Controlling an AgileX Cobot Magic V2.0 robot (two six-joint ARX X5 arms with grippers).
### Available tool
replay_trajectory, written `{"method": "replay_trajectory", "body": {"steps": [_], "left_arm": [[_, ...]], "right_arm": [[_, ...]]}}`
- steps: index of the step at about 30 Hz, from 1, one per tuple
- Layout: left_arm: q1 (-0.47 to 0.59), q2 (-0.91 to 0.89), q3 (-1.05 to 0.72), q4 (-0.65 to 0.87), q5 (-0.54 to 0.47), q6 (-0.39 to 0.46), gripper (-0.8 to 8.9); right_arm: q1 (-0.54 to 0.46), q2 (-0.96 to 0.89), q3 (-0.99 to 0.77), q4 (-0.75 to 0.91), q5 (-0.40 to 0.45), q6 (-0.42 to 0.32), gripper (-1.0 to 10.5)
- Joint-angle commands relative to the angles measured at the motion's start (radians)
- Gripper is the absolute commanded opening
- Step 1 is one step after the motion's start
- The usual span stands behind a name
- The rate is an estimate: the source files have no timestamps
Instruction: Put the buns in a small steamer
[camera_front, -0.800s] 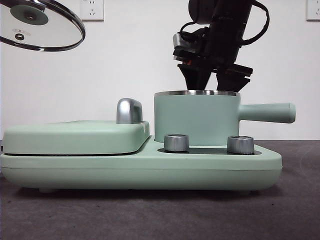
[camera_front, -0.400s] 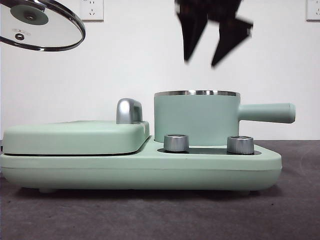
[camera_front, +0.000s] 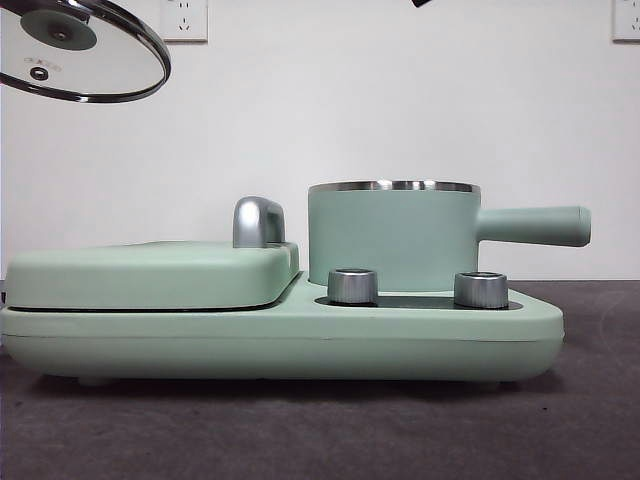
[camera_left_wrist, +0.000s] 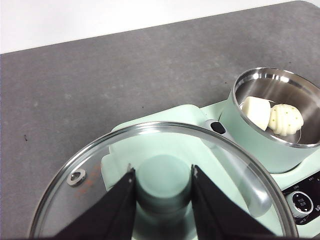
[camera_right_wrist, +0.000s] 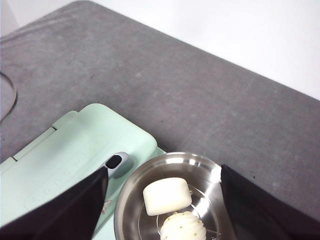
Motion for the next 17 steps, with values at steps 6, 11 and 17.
{"method": "replay_trajectory", "body": {"steps": [6, 11, 17], "left_arm": [[-0.002, 0.002, 0.015, 0.016, 0.002, -0.005, 0.17], [-0.002, 0.002, 0.015, 0.007, 0.002, -0.008, 0.17], [-0.006, 0.008, 0.015, 0.009, 0.002, -0.008, 0.17]], "right_arm": [[0.032, -0.193, -0.359, 0.244, 0.001, 0.008, 3.6], [0.039, -0.285, -0.518, 0.249, 0.001, 0.006, 3.6], [0.039, -0.428, -0.660, 0.236, 0.027, 0.006, 3.6]]}}
